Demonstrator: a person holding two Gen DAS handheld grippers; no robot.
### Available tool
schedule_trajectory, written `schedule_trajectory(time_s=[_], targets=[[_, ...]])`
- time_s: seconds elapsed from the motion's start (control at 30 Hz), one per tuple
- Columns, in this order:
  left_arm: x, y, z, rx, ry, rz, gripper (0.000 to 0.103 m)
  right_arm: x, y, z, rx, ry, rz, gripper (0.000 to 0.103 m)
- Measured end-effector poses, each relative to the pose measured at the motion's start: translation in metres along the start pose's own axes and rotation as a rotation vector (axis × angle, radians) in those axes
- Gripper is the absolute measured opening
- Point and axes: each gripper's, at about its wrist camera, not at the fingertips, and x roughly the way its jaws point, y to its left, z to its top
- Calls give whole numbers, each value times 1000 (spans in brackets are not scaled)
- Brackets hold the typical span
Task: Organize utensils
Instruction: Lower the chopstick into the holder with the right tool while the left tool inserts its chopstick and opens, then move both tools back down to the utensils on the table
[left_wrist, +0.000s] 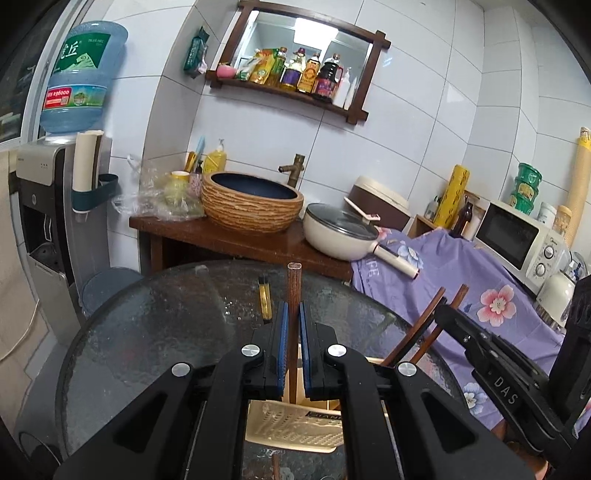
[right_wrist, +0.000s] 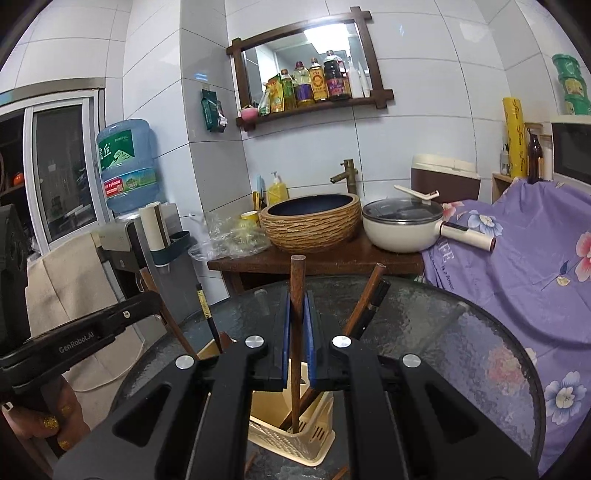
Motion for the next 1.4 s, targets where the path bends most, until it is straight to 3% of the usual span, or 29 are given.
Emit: schedule_trajectory(time_s=[0.13,0.23,0.27,0.33,0.37,0.5,0.57,0.67,0.8,1.0,1.23,1.4], targets=[[7,-3,-7,33,25,7,8,-3,2,-2,-20,0,2,8],[6,-3,-11,45,28,6,27,-6,3,-4,-42,-4,-4,11],[5,-3,-12,46,28,2,37,-7,4,-7,-54,-4,-14,15],[1,-3,-14,53,25,-7,44,-11,3,-10,-57,-1,-14,52],[-2,-4,-16,63,24,-11,49,-16,2,-12,-50,-13,-12,56],[-17,-6,-31,107,8,-4,70,-30,3,-21,-67,-13,-12,57],[-22,-5,-41,120,16,6,75,-36,2,-29,-59,3,-16,58],[-25,2,-61,128,71,21,77,-38,3,-49,-65,73,-12,58],[-13,15,-95,133,201,40,77,-29,3,-92,-78,236,-17,58],[4,35,-141,106,344,66,71,-13,0,-155,-64,411,-10,58],[9,49,-159,73,386,81,66,-1,20,-191,-136,488,3,58],[9,56,-157,74,371,120,65,10,36,-202,-178,519,-49,57]])
